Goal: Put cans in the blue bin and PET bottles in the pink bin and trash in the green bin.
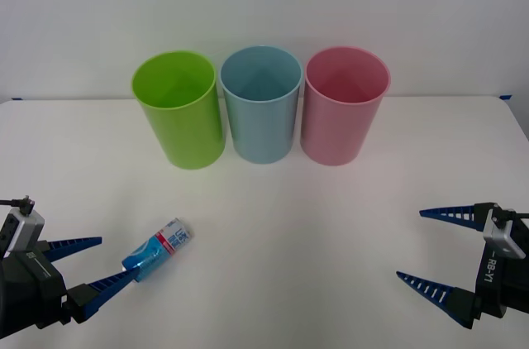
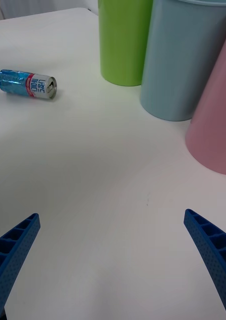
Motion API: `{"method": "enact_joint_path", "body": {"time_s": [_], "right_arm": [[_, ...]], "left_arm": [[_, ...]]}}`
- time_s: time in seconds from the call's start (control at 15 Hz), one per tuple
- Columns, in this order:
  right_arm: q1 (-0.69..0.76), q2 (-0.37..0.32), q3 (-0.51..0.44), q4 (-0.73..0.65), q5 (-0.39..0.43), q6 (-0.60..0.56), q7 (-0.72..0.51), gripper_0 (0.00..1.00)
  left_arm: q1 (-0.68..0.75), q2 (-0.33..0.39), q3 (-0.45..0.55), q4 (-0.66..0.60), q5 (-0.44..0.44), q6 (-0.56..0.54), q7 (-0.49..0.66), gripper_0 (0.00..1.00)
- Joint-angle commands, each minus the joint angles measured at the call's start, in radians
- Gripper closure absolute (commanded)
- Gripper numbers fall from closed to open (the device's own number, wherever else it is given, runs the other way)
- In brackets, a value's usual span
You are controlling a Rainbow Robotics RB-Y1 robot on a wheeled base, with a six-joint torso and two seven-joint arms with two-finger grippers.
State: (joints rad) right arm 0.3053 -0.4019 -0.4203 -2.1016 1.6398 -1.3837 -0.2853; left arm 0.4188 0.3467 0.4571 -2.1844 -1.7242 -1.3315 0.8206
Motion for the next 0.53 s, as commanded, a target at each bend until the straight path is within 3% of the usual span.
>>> {"method": "enact_joint_path", "body": {"time_s": [0.07, 0.53], "right_arm": [[0.0, 0.0, 0.0, 0.0, 0.0, 0.0, 0.0, 0.0], [0.0, 0.0, 0.0, 0.0, 0.0, 0.0, 0.0, 0.0]], "left_arm": [[0.0, 0.0, 0.0, 0.0, 0.0, 0.0, 0.0, 0.0], [0.0, 0.0, 0.0, 0.0, 0.0, 0.0, 0.0, 0.0]]}}
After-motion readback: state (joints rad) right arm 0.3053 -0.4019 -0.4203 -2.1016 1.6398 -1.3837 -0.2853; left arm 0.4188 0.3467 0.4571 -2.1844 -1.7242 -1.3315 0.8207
